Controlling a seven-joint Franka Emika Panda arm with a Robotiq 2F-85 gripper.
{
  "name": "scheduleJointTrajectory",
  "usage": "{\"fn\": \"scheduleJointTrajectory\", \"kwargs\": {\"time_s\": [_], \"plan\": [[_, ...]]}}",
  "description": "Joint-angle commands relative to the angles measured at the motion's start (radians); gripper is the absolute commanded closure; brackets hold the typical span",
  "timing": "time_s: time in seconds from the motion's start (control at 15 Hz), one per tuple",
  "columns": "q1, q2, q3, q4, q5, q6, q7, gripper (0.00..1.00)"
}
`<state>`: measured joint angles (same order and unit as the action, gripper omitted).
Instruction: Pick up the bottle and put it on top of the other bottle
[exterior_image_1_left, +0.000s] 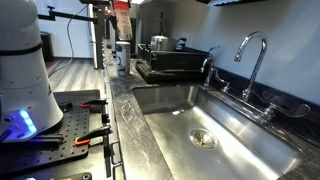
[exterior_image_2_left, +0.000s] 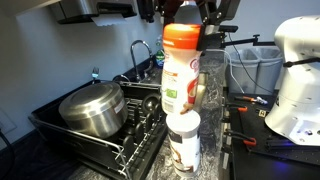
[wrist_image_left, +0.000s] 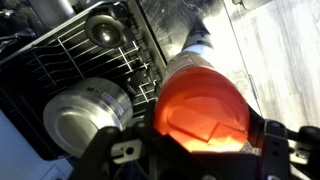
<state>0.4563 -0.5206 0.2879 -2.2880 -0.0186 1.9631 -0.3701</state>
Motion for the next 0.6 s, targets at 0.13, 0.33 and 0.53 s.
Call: {"fn": "scheduleJointTrajectory", "kwargs": {"time_s": [0.13, 0.33, 0.53], "plan": [[0.017, 0.04, 0.009, 0.039, 0.027, -0.002, -0.004, 0.44], [0.023, 0.055, 0.017, 0.055, 0.035, -0.02, -0.005, 0.44], [0.024, 0.066, 0.023, 0.061, 0.035, -0.036, -0.001, 0.44]]}}
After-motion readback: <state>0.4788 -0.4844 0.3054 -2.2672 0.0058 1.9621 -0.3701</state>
